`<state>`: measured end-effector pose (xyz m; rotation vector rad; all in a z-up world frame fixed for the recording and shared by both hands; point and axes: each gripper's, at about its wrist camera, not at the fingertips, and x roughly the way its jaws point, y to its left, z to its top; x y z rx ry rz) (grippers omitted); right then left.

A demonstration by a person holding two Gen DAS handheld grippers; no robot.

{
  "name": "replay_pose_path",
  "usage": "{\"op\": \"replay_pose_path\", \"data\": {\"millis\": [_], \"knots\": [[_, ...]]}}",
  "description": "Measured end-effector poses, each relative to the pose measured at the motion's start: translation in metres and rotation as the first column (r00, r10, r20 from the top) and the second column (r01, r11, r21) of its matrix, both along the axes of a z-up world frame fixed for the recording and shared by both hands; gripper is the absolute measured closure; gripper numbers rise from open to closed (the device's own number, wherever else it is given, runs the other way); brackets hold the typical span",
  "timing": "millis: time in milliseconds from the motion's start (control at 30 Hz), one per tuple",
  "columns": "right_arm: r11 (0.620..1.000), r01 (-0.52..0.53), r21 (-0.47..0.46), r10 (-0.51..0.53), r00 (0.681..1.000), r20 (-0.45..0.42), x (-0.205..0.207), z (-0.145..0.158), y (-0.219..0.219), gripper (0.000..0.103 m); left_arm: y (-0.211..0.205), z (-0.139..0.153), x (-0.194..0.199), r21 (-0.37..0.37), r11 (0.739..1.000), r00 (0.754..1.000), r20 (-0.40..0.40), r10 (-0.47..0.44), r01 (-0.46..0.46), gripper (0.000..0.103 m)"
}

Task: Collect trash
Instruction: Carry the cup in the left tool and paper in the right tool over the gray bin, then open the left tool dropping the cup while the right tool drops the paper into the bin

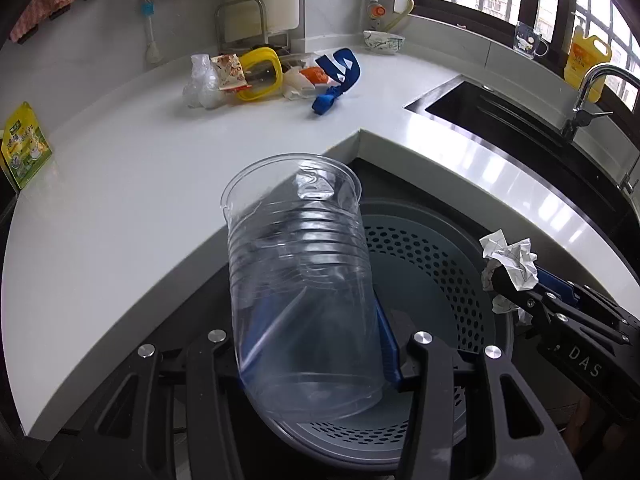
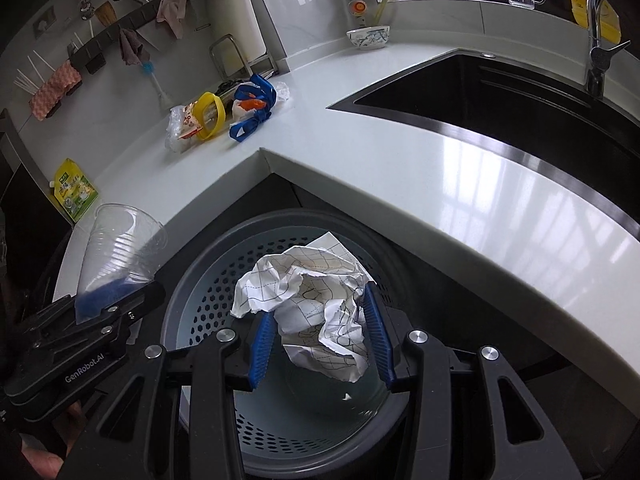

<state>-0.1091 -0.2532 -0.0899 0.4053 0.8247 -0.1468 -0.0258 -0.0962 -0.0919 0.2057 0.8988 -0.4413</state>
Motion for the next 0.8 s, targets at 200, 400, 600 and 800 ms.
{"op": "replay_pose_path", "data": {"millis": [200,400,600,800], "knots": [[1.000,-0.006,-0.002,0.006,0.999,-0.034,0.000,-0.014,0.002,0.062,-0.003,-0.017,-0.002,0.016,1.000,1.000,-0.029,-0.010,0.011,0.056],[1.000,-0.024,-0.015,0.023,0.998,-0.066,0.007,-0.024,0.006,0.061,0.001,-0.031,0.007,0.018,1.000,0.997,-0.082,0.012,-0.011,0.056],[0.999,-0.035,-0.028,0.033,0.995,-0.091,0.012,-0.030,0.010,0.061,0.001,-0.038,0.010,0.030,0.999,0.995,-0.095,0.016,-0.013,0.055],[0.999,-0.033,-0.043,0.029,0.996,-0.086,0.013,-0.028,0.010,0.056,0.002,-0.035,0.013,0.032,0.999,0.997,-0.076,0.027,-0.025,0.039]]}}
